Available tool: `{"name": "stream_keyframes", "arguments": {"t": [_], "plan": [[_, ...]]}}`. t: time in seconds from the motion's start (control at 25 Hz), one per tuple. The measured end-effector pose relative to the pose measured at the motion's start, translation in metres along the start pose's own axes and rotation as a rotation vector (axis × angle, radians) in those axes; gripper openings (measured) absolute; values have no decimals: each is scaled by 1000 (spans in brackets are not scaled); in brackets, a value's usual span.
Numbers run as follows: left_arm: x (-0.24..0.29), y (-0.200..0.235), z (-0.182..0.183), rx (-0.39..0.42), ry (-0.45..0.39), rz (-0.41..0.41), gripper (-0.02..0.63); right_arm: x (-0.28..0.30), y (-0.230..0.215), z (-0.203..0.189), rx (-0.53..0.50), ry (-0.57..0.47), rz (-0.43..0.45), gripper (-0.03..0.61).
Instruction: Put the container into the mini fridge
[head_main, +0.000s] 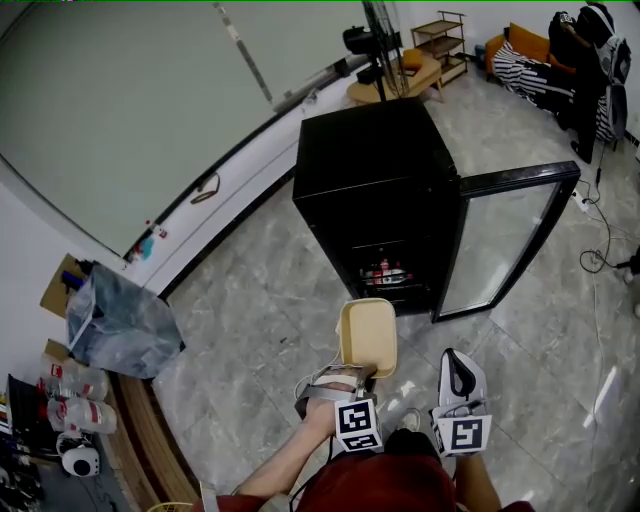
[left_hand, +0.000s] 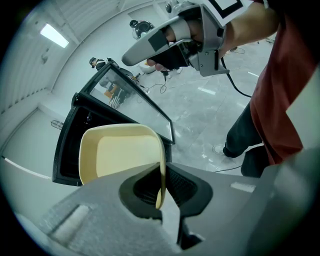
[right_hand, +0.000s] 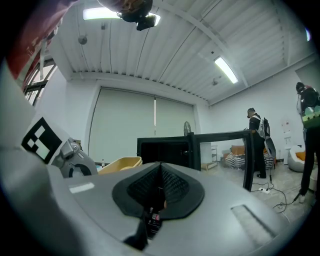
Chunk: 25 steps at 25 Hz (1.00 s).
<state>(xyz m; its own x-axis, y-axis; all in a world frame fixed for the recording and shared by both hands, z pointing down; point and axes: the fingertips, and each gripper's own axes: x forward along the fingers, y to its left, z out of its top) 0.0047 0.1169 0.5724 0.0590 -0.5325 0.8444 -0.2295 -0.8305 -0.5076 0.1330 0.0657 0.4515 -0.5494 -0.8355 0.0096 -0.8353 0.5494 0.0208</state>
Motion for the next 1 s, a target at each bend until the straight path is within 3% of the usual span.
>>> {"name": "stream_keyframes", "arguments": {"t": [0.48, 1.0], "plan": [[45, 50, 9, -15, -39, -10, 20, 53, -20, -6, -21, 28, 3, 0], [119, 139, -7, 51, -130, -50, 20, 152, -29, 1, -48, 68, -90, 0]]}}
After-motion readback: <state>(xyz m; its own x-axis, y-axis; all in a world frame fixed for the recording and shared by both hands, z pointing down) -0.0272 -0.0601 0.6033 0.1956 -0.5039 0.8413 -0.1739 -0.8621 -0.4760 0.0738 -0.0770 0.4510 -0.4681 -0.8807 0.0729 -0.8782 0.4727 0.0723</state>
